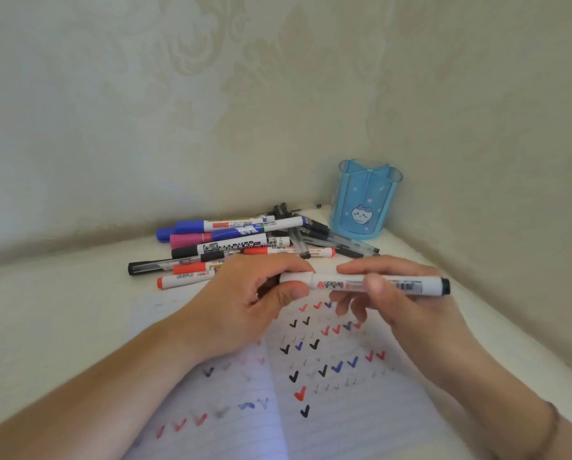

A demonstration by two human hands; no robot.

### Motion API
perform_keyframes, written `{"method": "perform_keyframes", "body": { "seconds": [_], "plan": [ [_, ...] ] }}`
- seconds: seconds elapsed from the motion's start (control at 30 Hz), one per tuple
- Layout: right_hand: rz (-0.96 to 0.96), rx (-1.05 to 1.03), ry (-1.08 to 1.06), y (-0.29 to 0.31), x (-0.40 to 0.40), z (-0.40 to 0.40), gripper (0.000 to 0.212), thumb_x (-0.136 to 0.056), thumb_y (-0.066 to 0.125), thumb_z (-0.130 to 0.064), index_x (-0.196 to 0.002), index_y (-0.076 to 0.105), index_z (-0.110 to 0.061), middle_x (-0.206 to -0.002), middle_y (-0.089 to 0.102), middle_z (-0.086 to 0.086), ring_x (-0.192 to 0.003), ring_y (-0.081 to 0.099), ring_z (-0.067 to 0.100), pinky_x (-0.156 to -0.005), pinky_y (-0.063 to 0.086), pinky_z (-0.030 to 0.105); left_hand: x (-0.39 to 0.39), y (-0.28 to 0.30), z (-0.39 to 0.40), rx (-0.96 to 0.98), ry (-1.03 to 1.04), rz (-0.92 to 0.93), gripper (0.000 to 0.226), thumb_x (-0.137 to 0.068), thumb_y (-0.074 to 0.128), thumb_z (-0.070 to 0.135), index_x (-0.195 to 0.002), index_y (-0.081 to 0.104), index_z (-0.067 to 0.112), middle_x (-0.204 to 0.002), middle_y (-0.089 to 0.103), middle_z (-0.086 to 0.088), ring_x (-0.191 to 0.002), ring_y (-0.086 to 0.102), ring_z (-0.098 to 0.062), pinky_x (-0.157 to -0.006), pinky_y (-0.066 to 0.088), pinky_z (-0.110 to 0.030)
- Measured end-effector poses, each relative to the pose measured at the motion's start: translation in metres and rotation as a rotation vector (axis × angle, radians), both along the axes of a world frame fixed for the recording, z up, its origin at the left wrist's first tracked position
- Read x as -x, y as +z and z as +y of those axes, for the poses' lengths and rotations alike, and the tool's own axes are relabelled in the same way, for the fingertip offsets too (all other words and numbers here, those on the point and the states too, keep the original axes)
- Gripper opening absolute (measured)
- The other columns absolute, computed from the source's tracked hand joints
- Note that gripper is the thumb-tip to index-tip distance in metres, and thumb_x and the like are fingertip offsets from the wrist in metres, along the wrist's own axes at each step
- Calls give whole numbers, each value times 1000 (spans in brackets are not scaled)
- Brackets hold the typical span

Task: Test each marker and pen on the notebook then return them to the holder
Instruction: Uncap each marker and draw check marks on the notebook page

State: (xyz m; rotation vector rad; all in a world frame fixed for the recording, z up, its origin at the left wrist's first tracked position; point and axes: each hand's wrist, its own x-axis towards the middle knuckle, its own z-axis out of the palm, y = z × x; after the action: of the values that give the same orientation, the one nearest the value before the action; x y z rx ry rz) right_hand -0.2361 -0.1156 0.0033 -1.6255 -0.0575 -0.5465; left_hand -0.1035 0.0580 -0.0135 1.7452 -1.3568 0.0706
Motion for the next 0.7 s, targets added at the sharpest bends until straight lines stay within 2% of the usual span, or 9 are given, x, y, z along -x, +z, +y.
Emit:
{"method": "perform_keyframes", "body": {
  "seconds": [0.1,0.13,0.2,0.27,0.33,0.4,0.47,0.57,0.7],
  "plan": [
    [-71,-108,-69,8,4,-21,51,-74,64,-67,-90,75,-19,-74,72,13,-63,62,25,-58,46,27,-10,-4,4,4,137,-67,31,-93,45,50,-114,62,34,-88,59,36,-83,59,12,-70,41,-2],
    [-51,-2,-118,9,6,-21,44,-74,67,-64,-87,73,-23,-73,72,7,-62,62,17,-59,47,23,-11,-6,5,-23,144,-95,32,-93,45,50,-115,63,34,-89,57,40,-84,57,15,-71,40,-3],
    [83,422,-218,4,8,-12,30,-70,71,-60,-88,68,-36,-79,69,-13,-67,60,2,-59,42,8,-11,-7,6,-100,100,-158,27,-95,45,49,-113,62,37,-87,54,41,-79,55,13,-69,39,-4],
    [127,847,-265,-4,5,-1,33,-73,67,-62,-101,61,-45,-87,64,-26,-83,55,-2,-66,43,11,-7,-8,3,-135,39,-209,26,-96,46,49,-114,60,37,-90,52,41,-81,53,16,-72,37,-2],
    [80,1002,-260,-11,3,-4,37,-78,67,-55,-112,59,-45,-85,60,-30,-83,53,-1,-69,47,19,-3,-7,1,-132,24,-222,29,-93,50,52,-116,60,37,-92,51,40,-87,50,18,-77,35,-1],
    [125,912,-376,-10,2,-19,32,-79,73,-43,-109,63,-46,-87,62,-25,-81,56,3,-69,47,24,-4,-6,2,-149,91,-183,40,-85,56,61,-120,56,42,-93,54,33,-92,49,13,-79,34,-3],
    [197,759,-556,-6,3,-41,25,-78,76,-31,-91,62,-48,-84,63,-20,-76,56,4,-65,43,22,-13,-6,4,-163,243,-209,45,-80,55,67,-120,54,45,-98,54,28,-98,49,6,-84,36,-10],
    [399,664,-745,-12,4,-76,20,-82,74,-26,-77,56,-34,-79,64,-15,-69,54,5,-56,37,24,-31,-9,11,-129,493,-265,27,-80,71,45,-105,63,36,-102,57,22,-101,50,-6,-83,41,-24],
    [595,793,-816,-28,6,-92,25,-78,76,-25,-71,52,-27,-73,60,-9,-65,54,15,-55,40,31,-51,-14,20,-205,762,-275,20,-77,75,28,-96,69,30,-101,62,11,-99,51,-23,-80,41,-32]
  ]
}}
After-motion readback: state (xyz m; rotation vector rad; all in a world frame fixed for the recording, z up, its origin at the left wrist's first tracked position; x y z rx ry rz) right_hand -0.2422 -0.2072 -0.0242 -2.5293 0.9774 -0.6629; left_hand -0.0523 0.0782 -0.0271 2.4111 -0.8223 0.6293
